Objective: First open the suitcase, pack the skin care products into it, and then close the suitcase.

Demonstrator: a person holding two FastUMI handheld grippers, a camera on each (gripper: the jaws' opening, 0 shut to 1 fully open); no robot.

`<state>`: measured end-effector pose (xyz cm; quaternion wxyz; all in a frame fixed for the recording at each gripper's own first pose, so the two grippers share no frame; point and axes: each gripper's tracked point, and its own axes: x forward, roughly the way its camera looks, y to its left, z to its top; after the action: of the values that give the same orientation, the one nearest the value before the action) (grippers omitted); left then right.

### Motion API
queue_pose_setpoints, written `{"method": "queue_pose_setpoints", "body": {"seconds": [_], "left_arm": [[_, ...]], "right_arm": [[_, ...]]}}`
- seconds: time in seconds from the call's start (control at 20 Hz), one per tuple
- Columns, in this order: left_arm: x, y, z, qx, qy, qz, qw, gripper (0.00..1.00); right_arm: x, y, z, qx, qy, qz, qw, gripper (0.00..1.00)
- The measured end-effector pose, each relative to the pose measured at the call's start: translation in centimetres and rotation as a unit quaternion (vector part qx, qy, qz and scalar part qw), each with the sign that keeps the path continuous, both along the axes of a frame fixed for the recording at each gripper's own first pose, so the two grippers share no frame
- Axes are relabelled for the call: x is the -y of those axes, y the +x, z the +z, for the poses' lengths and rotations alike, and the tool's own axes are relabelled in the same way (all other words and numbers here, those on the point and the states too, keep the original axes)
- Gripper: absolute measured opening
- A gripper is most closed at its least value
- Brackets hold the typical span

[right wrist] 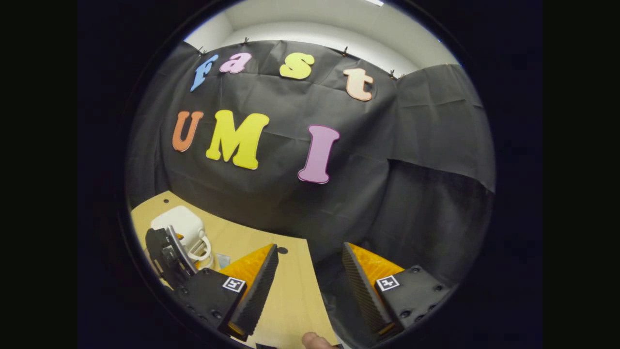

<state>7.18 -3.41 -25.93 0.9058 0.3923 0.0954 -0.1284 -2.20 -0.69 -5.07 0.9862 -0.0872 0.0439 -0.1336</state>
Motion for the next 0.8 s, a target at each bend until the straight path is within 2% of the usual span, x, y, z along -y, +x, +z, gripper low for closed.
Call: {"method": "queue_pose_setpoints", "body": {"seconds": [0.1,0.3,0.4,0.45,0.55,0.6,0.65,0.8], "left_arm": [[-0.1,0.5,-2.7,-0.028,0.04,-0.004,0.999,0.96],[-0.2,2.1,-3.2,-0.015,0.117,0.012,0.993,0.95],[0.0,2.5,-3.2,-0.013,0.148,0.011,0.989,0.83],[0.1,2.8,-3.5,-0.016,0.158,0.009,0.987,0.67],[0.1,3.3,-3.7,-0.023,0.178,0.012,0.984,0.51],[0.1,3.5,-3.6,-0.025,0.19,0.014,0.981,0.46],[0.0,3.4,-3.6,-0.028,0.201,0.015,0.979,0.37],[-0.4,3.1,-2.9,-0.035,0.244,0.023,0.969,0.28]], "right_arm": [[0.9,0.1,-0.9,-0.011,-0.002,-0.007,1.0,0.79],[1.7,0.5,-2.4,-0.028,0.006,-0.003,1.0,0.8],[2.2,0.6,-2.9,-0.032,0.007,-0.002,0.999,0.79],[2.6,0.7,-3.2,-0.034,0.011,-0.002,0.999,0.8],[3.6,0.5,-3.7,-0.042,0.022,-0.002,0.999,0.8],[4.0,0.5,-3.8,-0.043,0.027,-0.002,0.999,0.8],[4.4,0.4,-3.8,-0.043,0.031,-0.001,0.999,0.8],[5.2,0.1,-4.0,-0.049,0.052,0.003,0.997,0.8]]}}
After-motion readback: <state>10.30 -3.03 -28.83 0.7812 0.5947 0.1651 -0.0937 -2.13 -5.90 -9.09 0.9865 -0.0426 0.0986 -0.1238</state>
